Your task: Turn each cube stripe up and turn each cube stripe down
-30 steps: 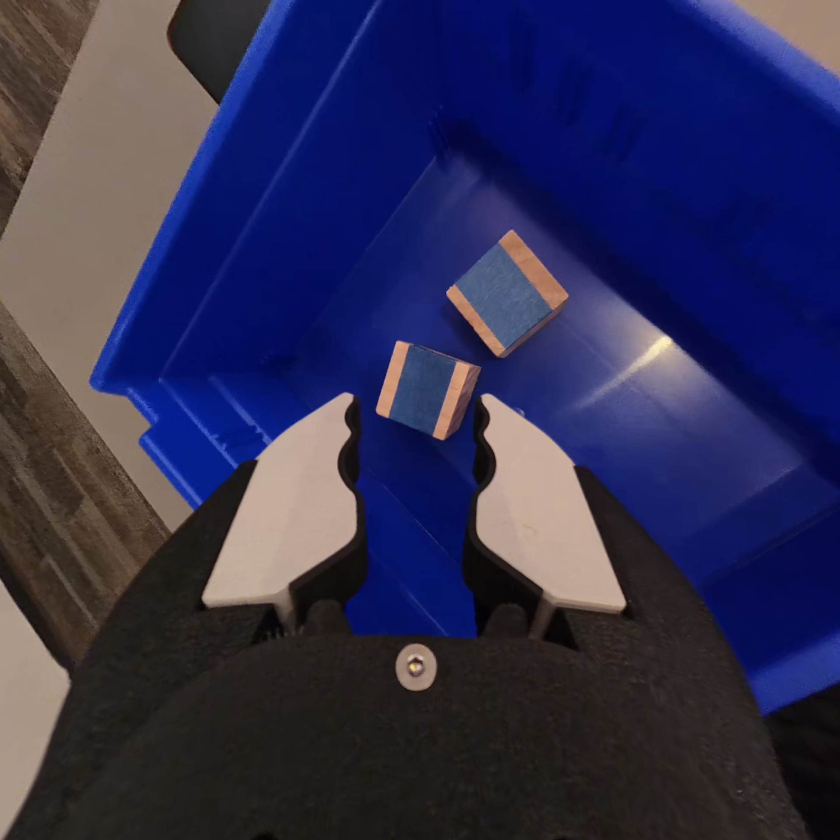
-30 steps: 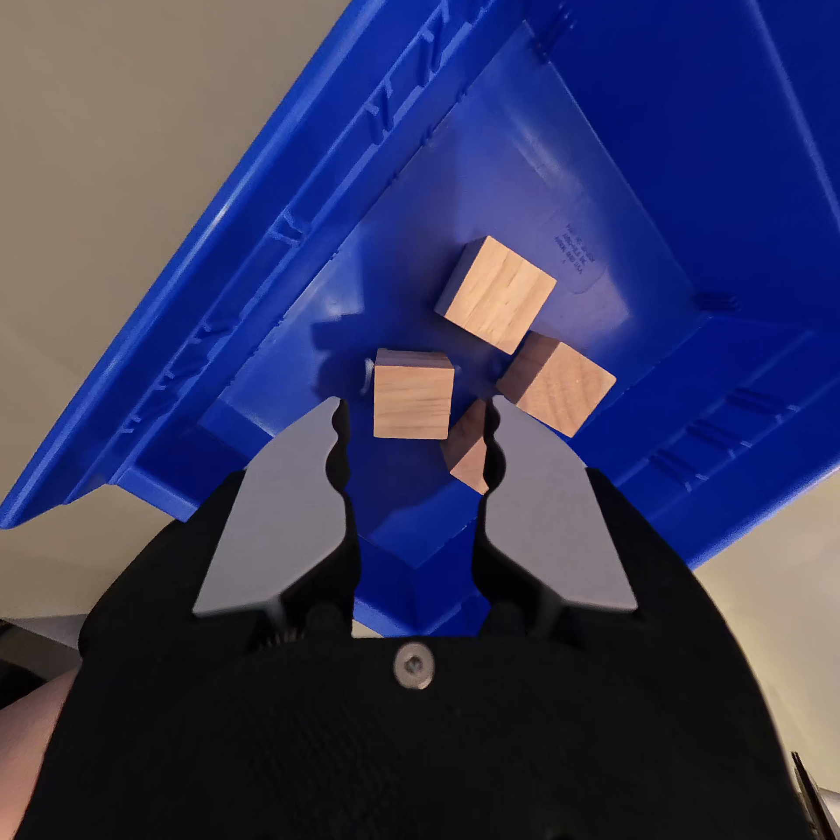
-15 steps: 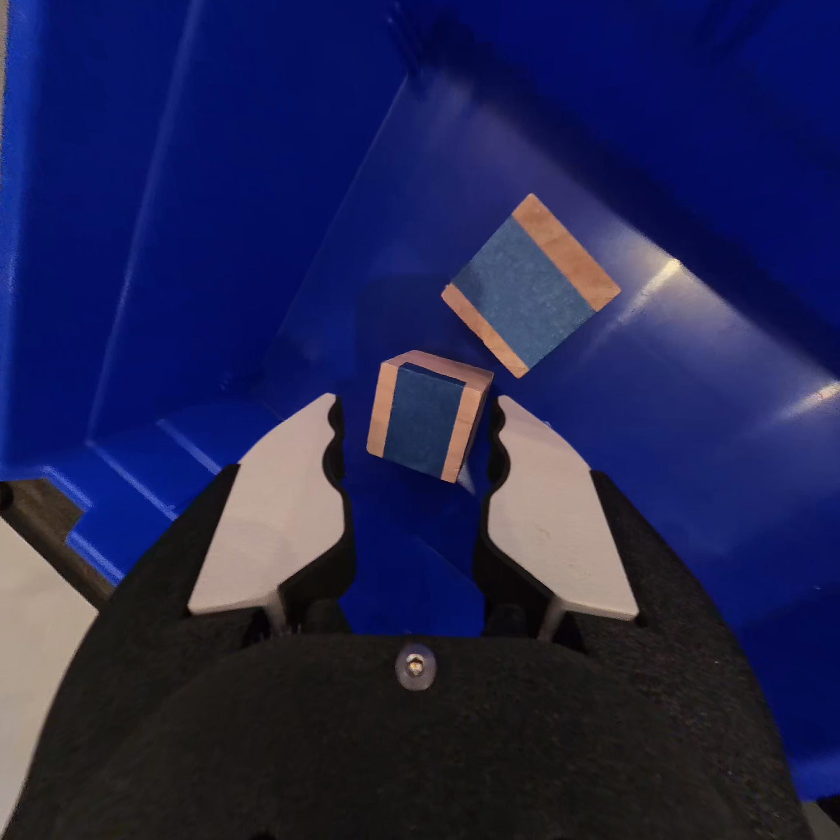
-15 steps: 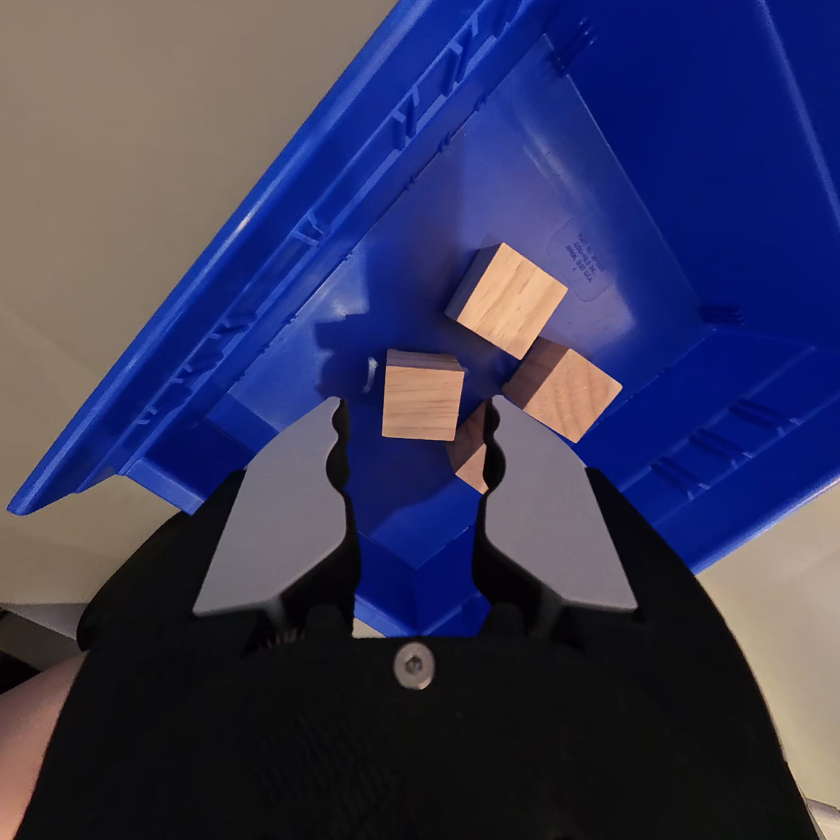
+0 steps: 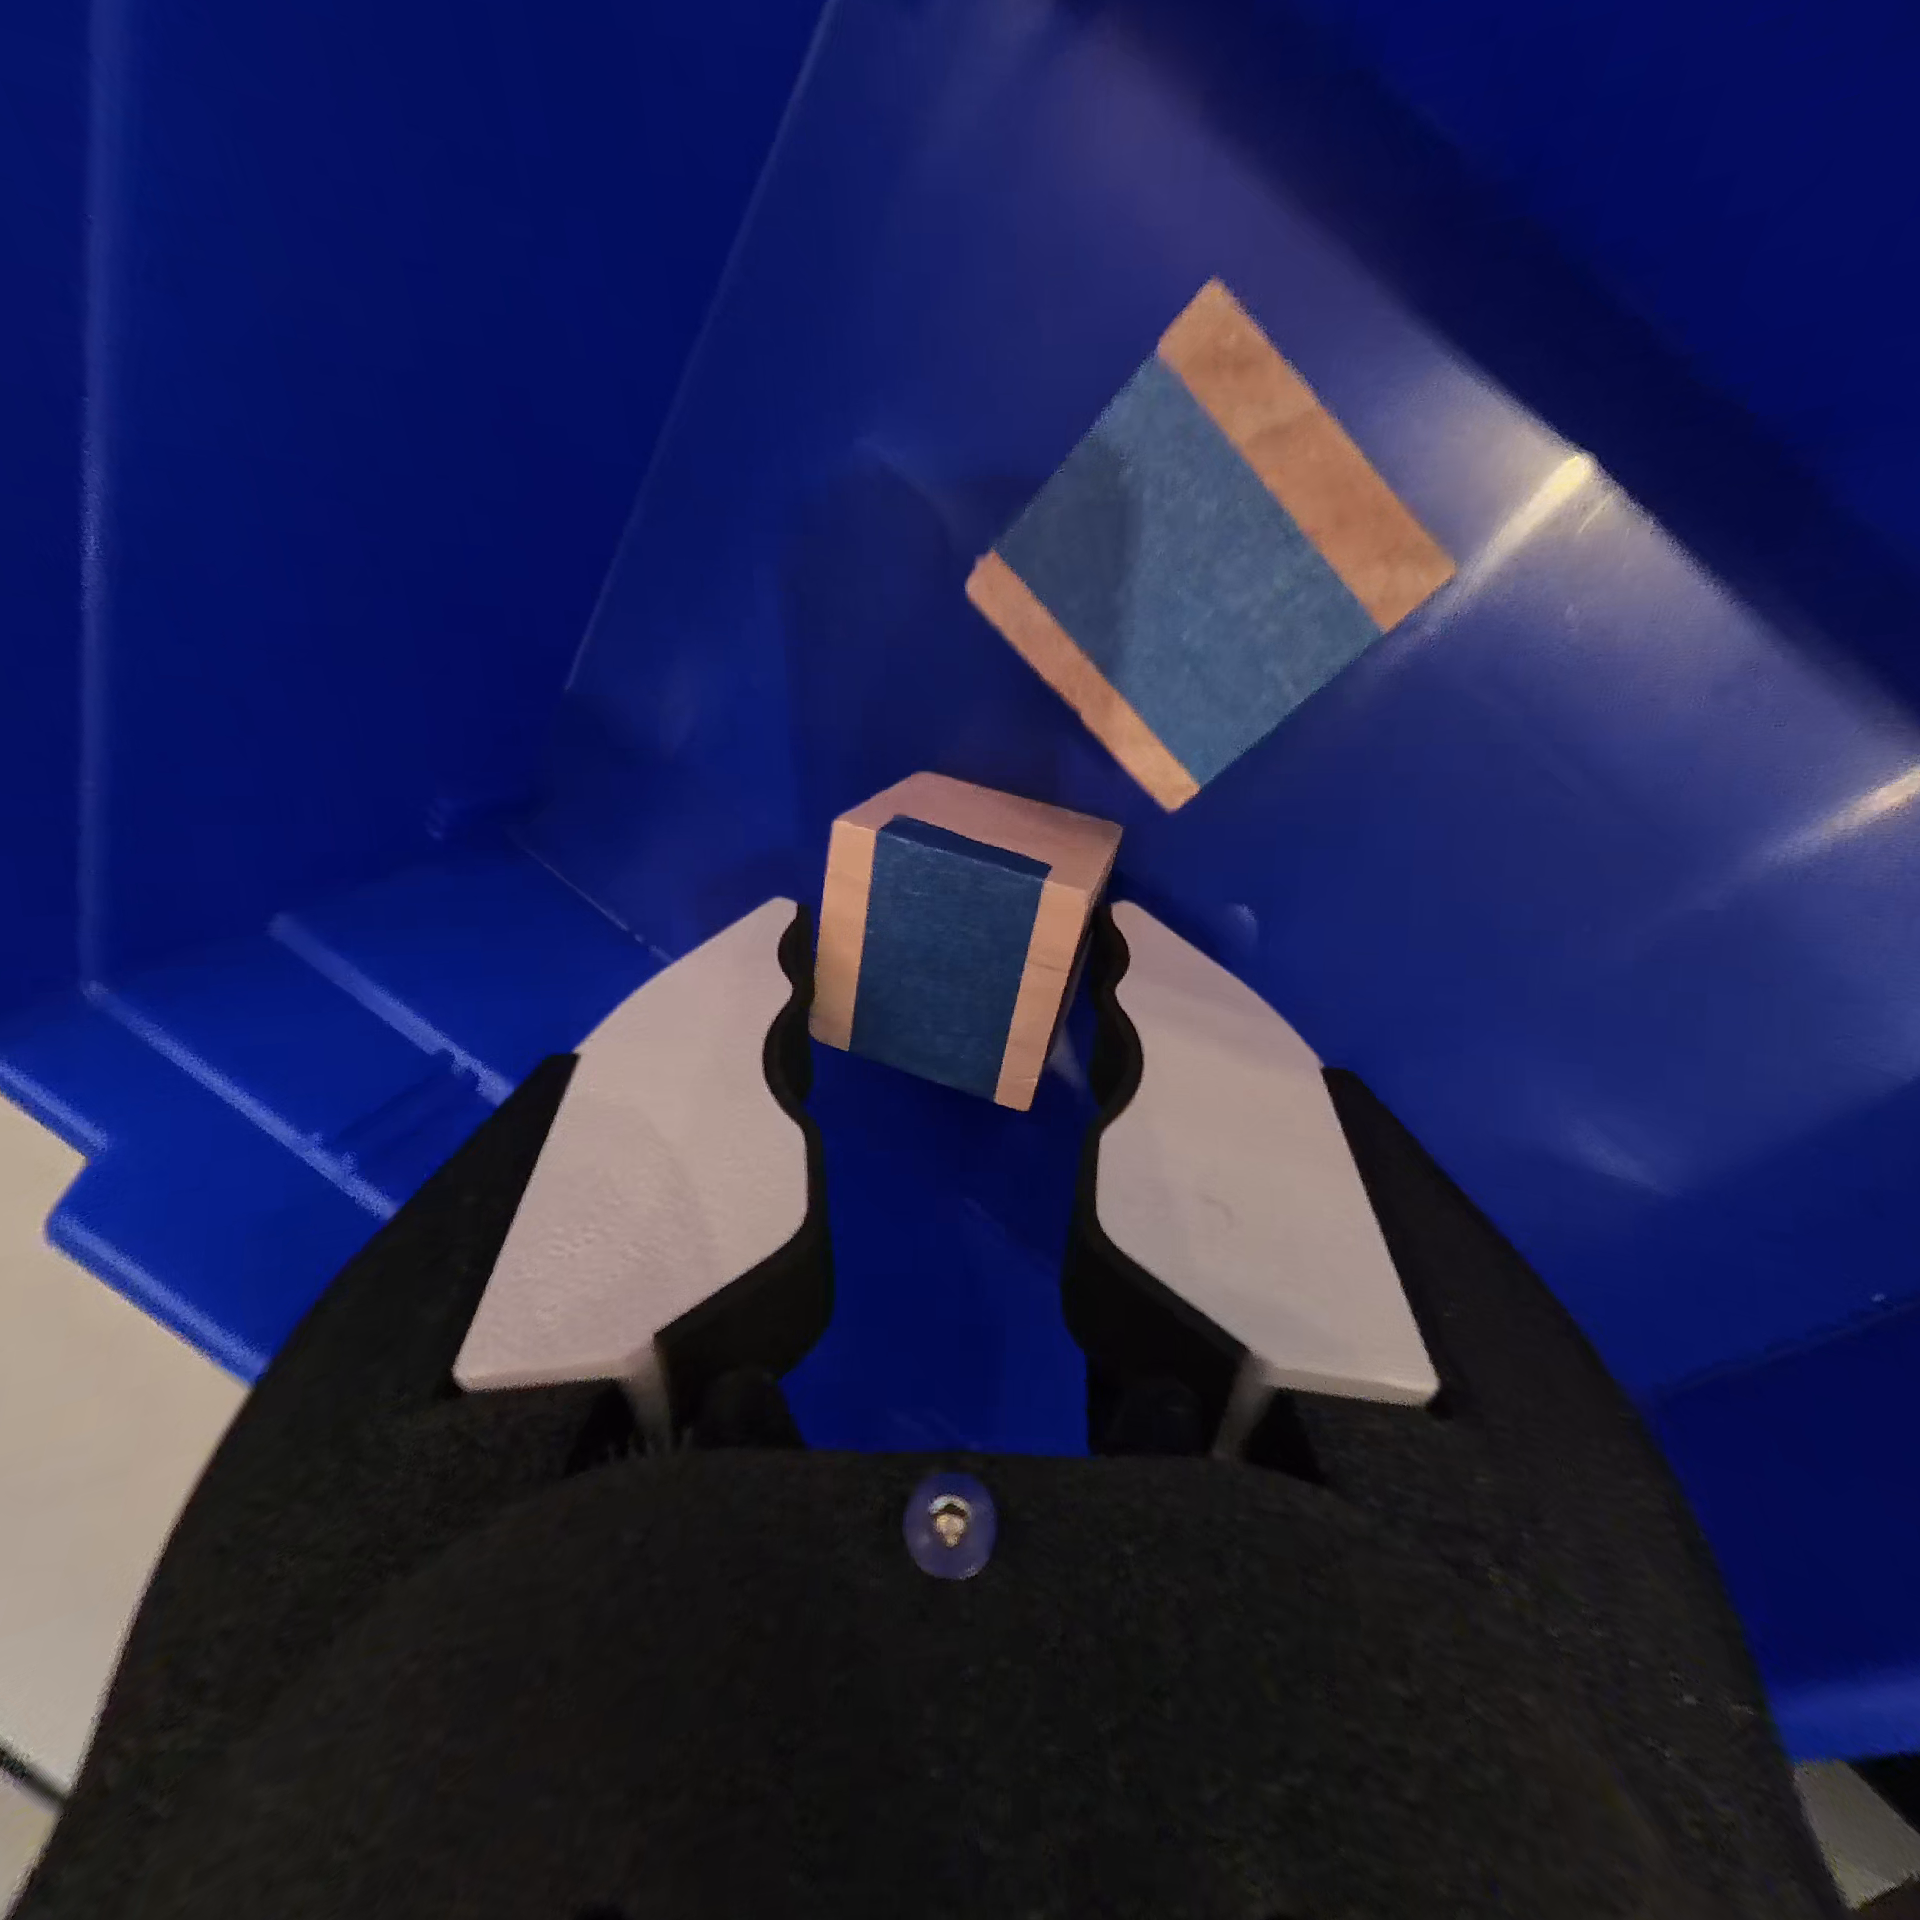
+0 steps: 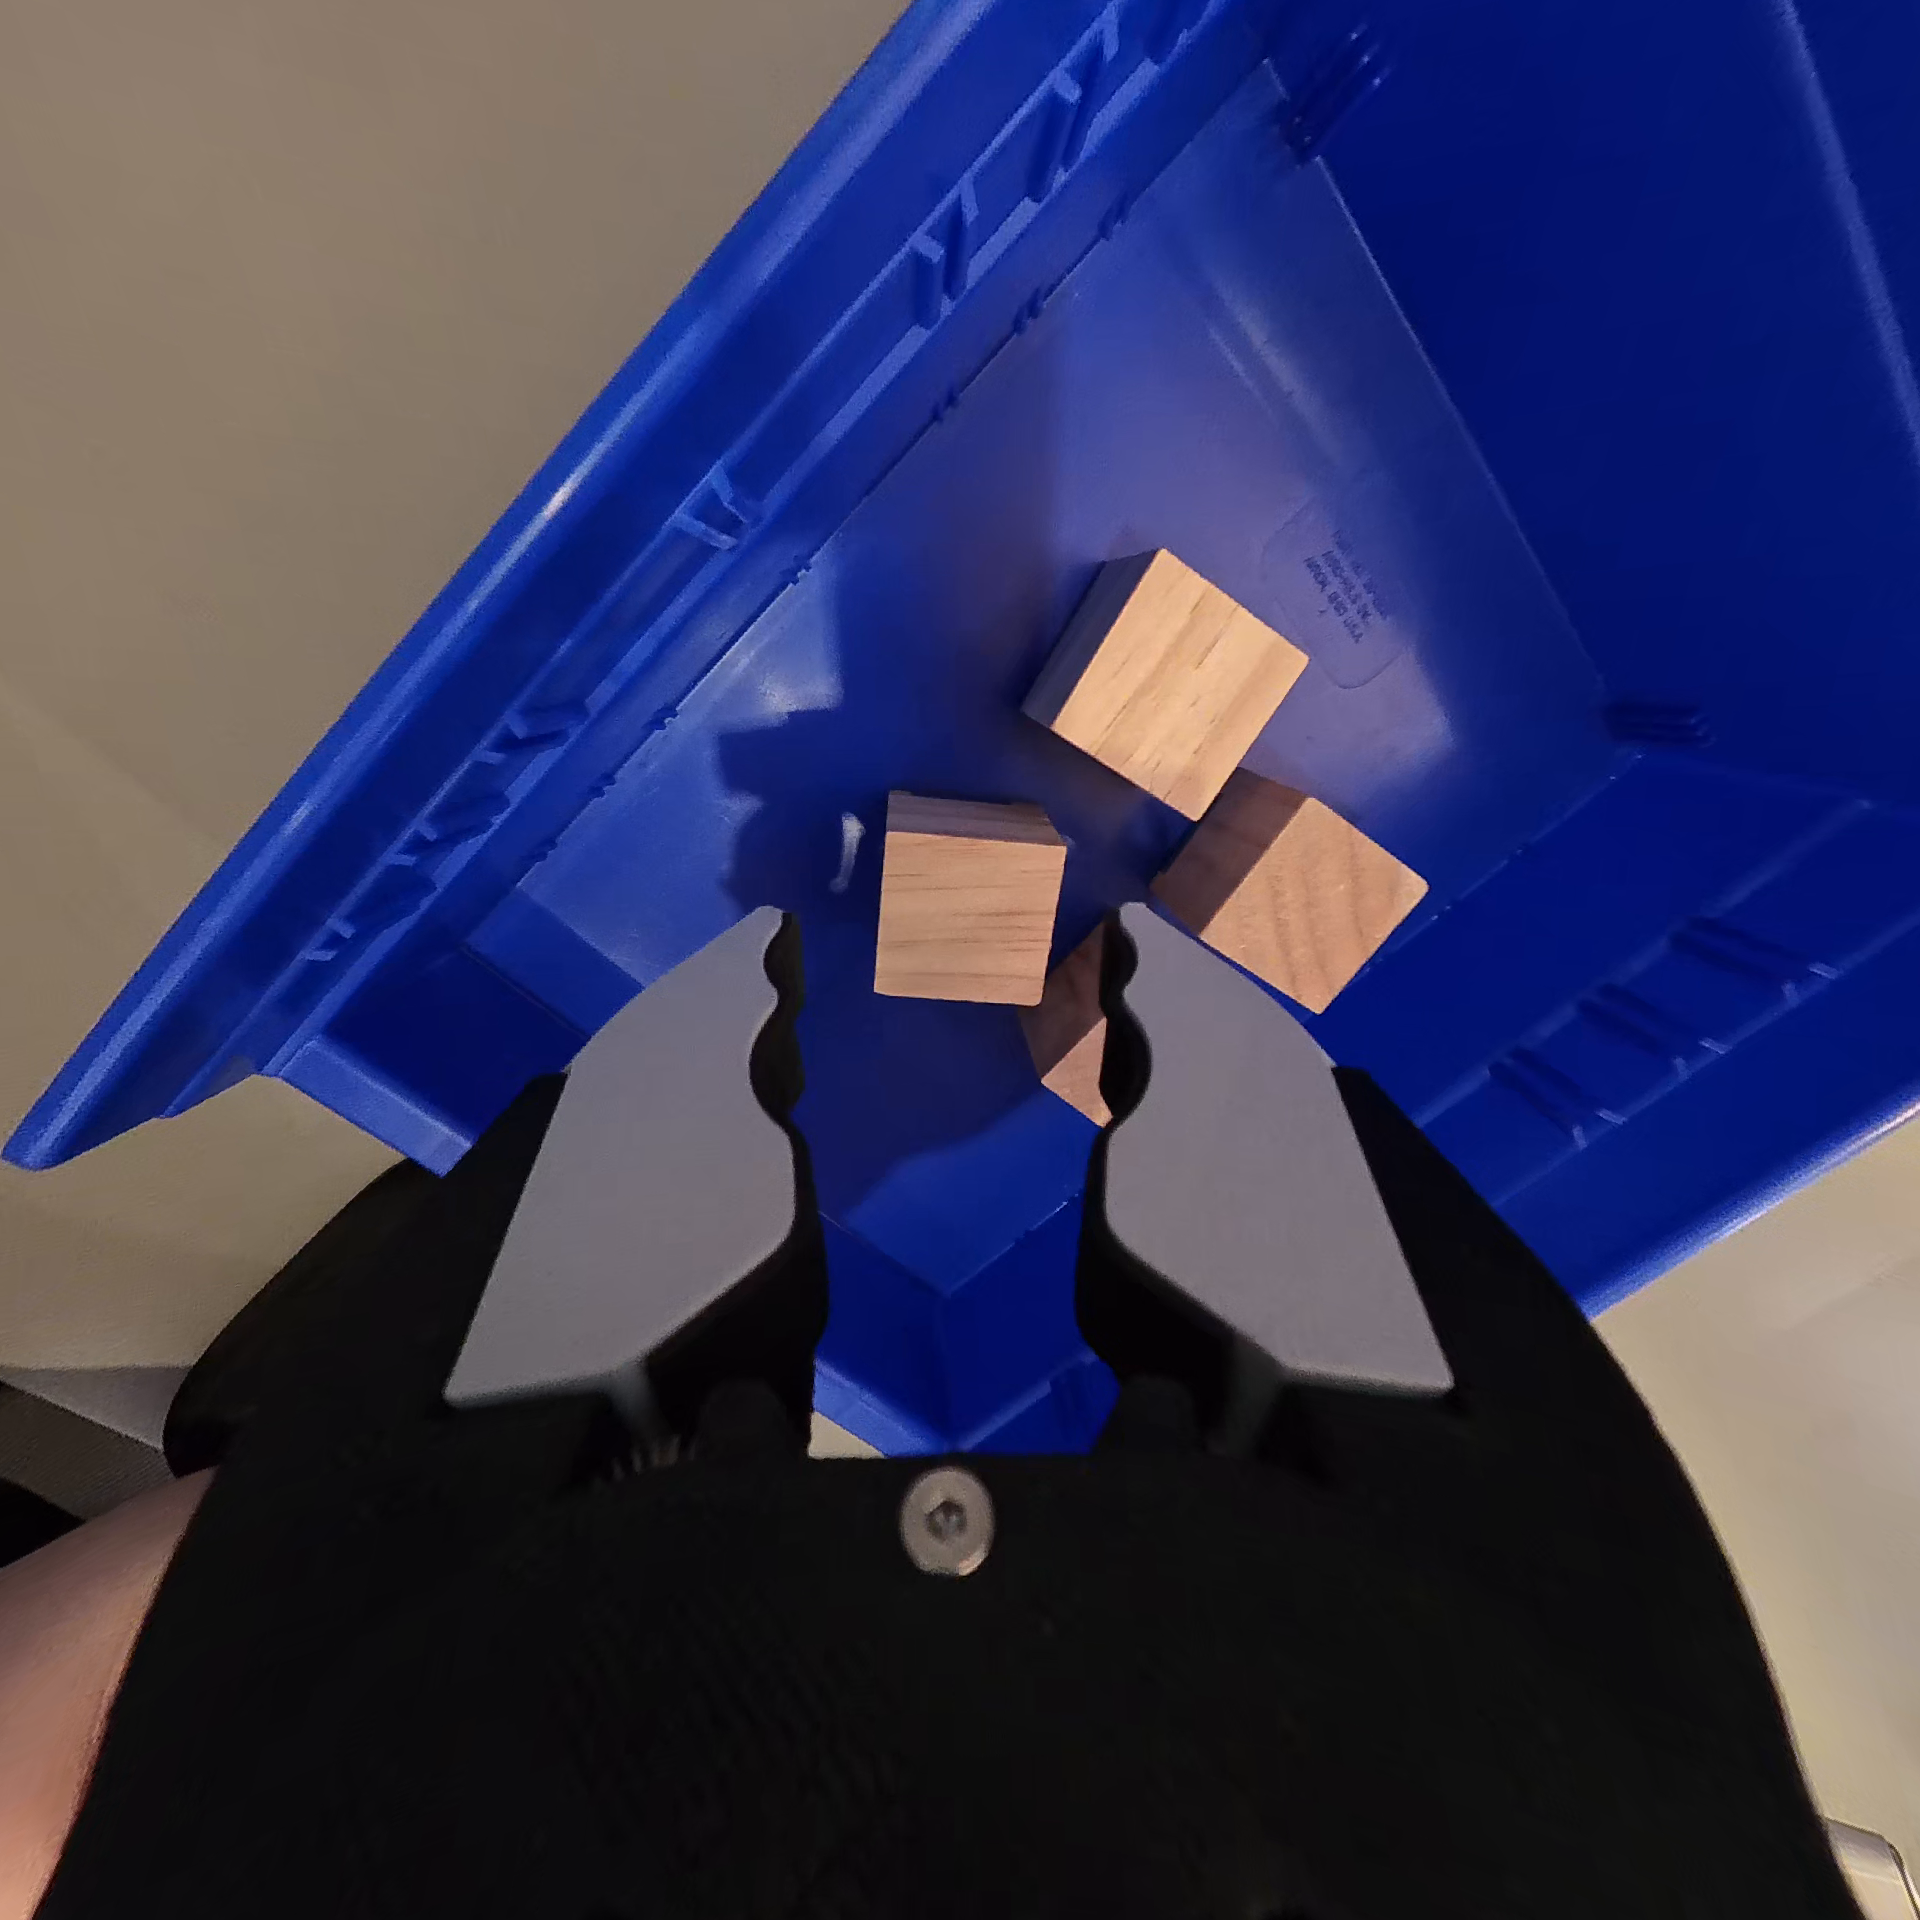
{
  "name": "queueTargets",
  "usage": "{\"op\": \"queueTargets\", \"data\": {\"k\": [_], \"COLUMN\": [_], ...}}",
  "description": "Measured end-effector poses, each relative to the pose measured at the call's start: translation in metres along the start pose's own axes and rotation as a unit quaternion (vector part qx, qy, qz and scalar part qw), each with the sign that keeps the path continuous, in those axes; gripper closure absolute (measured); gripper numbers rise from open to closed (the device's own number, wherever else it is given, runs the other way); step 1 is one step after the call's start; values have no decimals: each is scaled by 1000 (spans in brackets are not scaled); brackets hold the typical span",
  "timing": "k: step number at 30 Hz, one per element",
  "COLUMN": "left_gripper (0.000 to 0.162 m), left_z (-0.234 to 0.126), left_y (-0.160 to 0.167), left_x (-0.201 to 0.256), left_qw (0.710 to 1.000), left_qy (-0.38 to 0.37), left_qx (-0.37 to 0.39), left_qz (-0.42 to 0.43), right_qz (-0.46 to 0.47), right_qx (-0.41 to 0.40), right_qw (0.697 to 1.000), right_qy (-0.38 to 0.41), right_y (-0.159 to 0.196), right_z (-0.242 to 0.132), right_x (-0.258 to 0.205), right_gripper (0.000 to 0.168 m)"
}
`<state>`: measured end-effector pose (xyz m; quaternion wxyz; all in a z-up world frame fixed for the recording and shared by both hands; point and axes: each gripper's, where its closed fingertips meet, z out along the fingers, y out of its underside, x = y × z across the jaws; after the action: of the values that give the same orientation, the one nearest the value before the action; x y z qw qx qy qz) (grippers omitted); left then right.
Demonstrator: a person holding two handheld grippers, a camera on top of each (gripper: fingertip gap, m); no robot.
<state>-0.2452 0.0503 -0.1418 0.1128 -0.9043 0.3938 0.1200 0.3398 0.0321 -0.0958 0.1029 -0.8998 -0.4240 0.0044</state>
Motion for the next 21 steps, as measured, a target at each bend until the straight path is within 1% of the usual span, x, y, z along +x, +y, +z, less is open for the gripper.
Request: {"op": "queueTargets", "data": {"k": [3,6,9,11,12,14,16,17,19,21], "left_gripper": [111,111,111,111,111,111,111,112,111,111], "left_z": [-12,-40,-83,-111,-123,-144,-163,-175,-204,-232], "left_y": [11,13,3,-10,-18,-40,-67,-82,-112,-138], "left_x": [-9,-21,-28,-25,-23,-13,10,25,58,88], "left_qw": [999,997,988,978,972,958,939,925,883,835], "left_qy": [-30,-67,-95,-86,-76,-41,31,79,177,266], "left_qx": [-14,14,86,149,180,246,312,347,417,470], "left_qz": [-13,-45,-81,-115,-132,-142,-140,-135,-119,-106], "right_qz": [-2,-2,1,-1,-1,-3,-25,-42,-93,-156], "right_qx": [1,7,23,43,57,101,172,220,339,459], "right_qw": [1000,1000,999,997,994,981,964,949,903,837], "right_qy": [1,9,34,66,97,167,203,221,247,255], "right_y": [-1,-2,-8,-17,-23,-43,-73,-92,-134,-169], "right_z": [-1,-4,-13,-24,-33,-54,-78,-93,-124,-150], "right_x": [0,2,5,8,11,17,4,-6,-38,-85], "right_gripper": [111,112,113,113,113,113,113,113,112,104]}}
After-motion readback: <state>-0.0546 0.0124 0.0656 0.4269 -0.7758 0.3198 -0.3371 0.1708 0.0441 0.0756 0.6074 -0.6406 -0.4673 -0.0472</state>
